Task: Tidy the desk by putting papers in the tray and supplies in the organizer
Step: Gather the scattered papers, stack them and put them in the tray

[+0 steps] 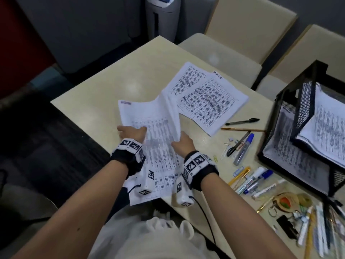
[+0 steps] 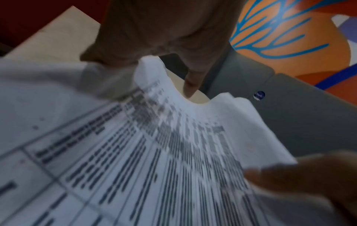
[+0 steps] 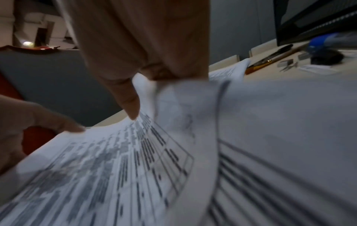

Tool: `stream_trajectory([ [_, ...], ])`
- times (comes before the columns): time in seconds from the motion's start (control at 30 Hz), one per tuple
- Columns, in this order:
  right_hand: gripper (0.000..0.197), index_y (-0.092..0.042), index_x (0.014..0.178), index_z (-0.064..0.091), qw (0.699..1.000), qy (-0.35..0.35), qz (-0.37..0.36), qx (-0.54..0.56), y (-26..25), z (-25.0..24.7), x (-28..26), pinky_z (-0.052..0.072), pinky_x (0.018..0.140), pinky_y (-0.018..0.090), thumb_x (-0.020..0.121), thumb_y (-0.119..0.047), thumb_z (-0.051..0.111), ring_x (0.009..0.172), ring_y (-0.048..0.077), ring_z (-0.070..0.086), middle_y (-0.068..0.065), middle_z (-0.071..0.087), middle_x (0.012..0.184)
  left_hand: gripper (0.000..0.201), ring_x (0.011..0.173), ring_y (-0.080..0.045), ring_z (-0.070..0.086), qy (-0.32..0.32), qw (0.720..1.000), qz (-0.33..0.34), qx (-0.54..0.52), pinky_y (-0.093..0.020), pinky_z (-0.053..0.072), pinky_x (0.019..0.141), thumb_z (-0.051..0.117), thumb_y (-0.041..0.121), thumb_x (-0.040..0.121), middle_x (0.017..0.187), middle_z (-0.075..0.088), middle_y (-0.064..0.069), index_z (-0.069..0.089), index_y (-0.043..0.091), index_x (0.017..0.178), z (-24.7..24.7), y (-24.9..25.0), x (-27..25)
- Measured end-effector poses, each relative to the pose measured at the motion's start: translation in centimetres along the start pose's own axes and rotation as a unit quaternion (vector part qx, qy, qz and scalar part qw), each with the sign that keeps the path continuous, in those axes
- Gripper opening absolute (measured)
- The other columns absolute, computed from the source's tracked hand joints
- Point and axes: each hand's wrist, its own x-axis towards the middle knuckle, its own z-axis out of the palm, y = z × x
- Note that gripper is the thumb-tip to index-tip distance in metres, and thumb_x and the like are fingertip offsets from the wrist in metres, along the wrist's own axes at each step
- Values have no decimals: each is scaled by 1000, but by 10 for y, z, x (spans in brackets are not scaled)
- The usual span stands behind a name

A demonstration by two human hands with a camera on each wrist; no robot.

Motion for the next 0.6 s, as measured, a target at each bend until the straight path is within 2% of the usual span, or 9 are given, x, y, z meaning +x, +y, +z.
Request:
stream_trajectory([
  [0.07,31,1,119,52,999,34,-26,-11,-7,-8,-7,53,89,40,90,-4,44,100,34,60,18,59,101,52,123,-36,50,-13,999,52,3,-32,43,87,55,11,89,135,49,-24,39,-7,135,-9,4,-4],
  [0.13,29,2,117,56,987,131,-82,34,-17,-28,-16,51,79,30,91,-3,46,101,31,61,19,63,103,33,107,-33,61,-25,983,166,-69,-34,49,84,57,9,87,114,64,-21,59,-2,118,-21,22,-17],
  [0.2,22,3,108,60,952,251,-140,104,-34,-56,-30,43,61,20,90,-8,52,87,24,60,13,60,90,22,90,-24,63,-40,942,296,-153,-39,54,84,61,10,85,97,66,-13,65,6,105,-37,52,-36],
  [0.23,21,3,104,61,930,299,-160,142,-43,-70,-36,39,57,20,89,-11,56,81,20,56,9,57,85,16,85,-21,61,-54,917,346,-191,-38,54,80,61,9,85,93,65,-9,63,8,100,-44,71,-46],
  [0.33,25,3,101,62,875,371,-197,240,-61,-102,-46,42,67,21,83,-15,66,81,15,53,5,57,85,16,86,-15,64,-136,836,442,-296,-28,55,79,65,9,83,91,67,1,61,10,98,-65,115,-75],
  [0.4,29,-7,103,59,857,366,-213,292,-61,-109,-48,48,75,25,79,-14,72,86,15,56,2,59,90,17,82,-5,67,-168,813,456,-319,-22,54,76,71,11,79,84,70,11,62,16,93,-68,124,-79],
  [0.43,34,-11,106,55,857,354,-213,309,-57,-108,-48,49,78,26,77,-12,73,88,15,57,0,60,93,19,78,1,67,-174,818,451,-310,-17,53,73,73,12,78,80,71,14,63,19,92,-64,122,-76],
  [0.5,46,-10,115,49,879,322,-186,300,-44,-101,-42,49,78,26,76,-10,73,90,15,57,-2,59,99,28,74,6,66,-201,849,415,-258,-12,52,70,75,17,74,84,68,14,64,18,99,-50,108,-64],
  [0.6,57,-6,126,37,944,235,-94,210,-23,-88,-23,43,80,26,79,-6,68,96,20,55,5,55,105,44,86,-9,66,-241,904,335,-108,-26,56,83,74,18,76,96,67,3,62,5,116,-24,77,-37],
])
